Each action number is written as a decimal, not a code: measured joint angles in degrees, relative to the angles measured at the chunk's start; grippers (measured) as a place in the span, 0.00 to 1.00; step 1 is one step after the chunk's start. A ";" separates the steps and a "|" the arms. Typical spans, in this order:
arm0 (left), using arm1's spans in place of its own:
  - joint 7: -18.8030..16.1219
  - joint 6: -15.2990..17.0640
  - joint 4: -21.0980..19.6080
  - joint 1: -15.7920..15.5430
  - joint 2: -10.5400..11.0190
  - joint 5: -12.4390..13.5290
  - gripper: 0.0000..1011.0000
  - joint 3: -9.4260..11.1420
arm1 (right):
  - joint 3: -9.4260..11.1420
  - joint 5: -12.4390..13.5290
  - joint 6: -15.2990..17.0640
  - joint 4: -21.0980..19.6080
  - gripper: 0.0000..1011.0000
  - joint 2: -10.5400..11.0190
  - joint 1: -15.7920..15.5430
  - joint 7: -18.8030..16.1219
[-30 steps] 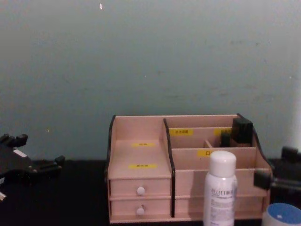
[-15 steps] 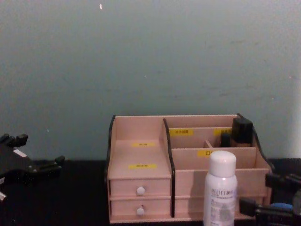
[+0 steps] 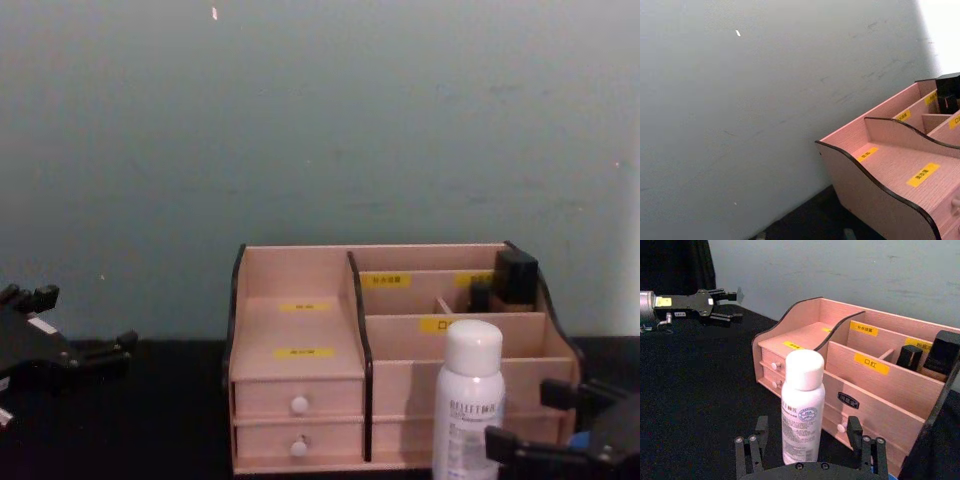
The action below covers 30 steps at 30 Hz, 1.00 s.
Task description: Pick up the facial cleanser and watermelon frost from the table and place them into the tiered storage box.
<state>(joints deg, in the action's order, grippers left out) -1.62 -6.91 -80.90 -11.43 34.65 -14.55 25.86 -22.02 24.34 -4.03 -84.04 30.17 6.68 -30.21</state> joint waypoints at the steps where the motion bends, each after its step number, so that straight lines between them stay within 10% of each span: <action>1: 0.00 0.00 0.00 0.00 0.00 0.00 0.99 0.00 | -0.04 -0.05 0.02 0.20 0.99 -0.13 0.19 -0.12; 30: 0.00 0.00 0.00 0.00 0.00 0.00 0.99 0.00 | -1.86 0.27 0.64 6.41 0.99 -3.62 5.13 -2.49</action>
<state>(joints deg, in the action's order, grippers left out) -1.62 -6.91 -80.90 -11.43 34.65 -14.55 25.86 -23.88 24.61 -3.39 -77.64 26.55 11.81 -32.70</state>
